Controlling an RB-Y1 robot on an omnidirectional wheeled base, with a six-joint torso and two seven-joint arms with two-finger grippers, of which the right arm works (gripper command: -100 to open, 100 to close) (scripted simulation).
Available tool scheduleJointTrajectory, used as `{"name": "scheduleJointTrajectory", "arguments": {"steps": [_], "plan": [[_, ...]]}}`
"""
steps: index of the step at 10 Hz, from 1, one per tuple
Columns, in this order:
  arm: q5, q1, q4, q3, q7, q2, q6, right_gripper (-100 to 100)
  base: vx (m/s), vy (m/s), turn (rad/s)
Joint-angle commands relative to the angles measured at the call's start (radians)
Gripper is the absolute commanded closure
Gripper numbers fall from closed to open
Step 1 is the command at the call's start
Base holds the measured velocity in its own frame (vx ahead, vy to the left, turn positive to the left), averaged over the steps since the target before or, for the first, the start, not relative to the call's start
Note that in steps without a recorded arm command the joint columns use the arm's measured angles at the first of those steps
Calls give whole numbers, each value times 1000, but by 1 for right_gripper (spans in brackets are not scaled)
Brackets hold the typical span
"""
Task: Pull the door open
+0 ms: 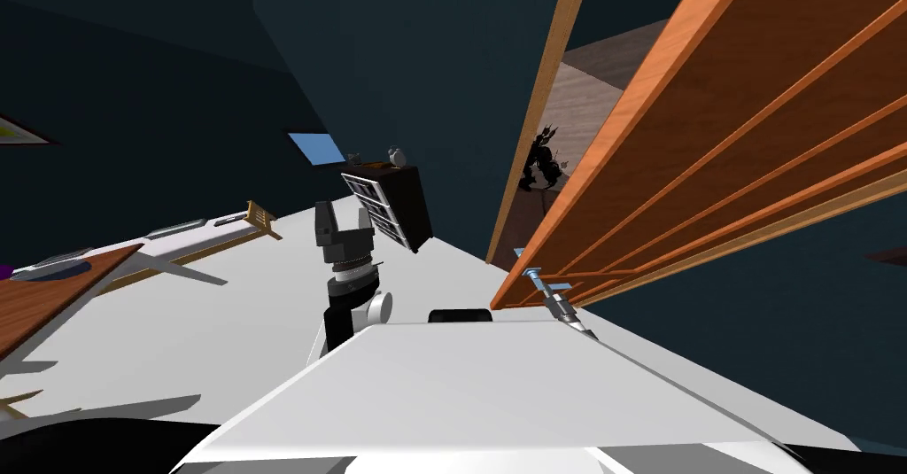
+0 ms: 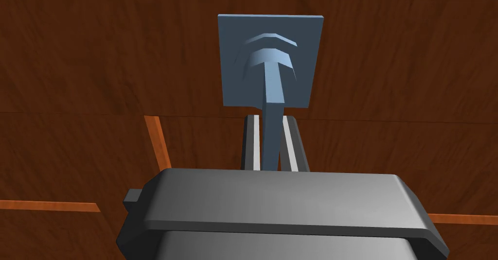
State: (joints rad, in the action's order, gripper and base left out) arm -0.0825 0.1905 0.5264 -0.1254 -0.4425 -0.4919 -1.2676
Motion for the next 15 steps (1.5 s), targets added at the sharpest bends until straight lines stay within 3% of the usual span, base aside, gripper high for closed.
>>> {"name": "scheduleJointTrajectory", "arguments": {"steps": [1, 7, 8, 9, 12, 15], "plan": [[0, 0, 0, 0, 0, 0, 0, 100, -97, -31, 34], [-11, -74, 9, -9, 30, 27, 89, 100, -216, -66, 144], [-11, -74, 9, -9, 30, 27, 89, 100, -188, -60, 83], [-16, -102, 12, -11, 41, 37, 120, 100, -219, -61, 153], [-16, -102, 12, -11, 41, 37, 120, 100, -85, -34, 38], [-22, -142, 16, -15, 57, 50, 166, 100, -139, -65, 148]]}}
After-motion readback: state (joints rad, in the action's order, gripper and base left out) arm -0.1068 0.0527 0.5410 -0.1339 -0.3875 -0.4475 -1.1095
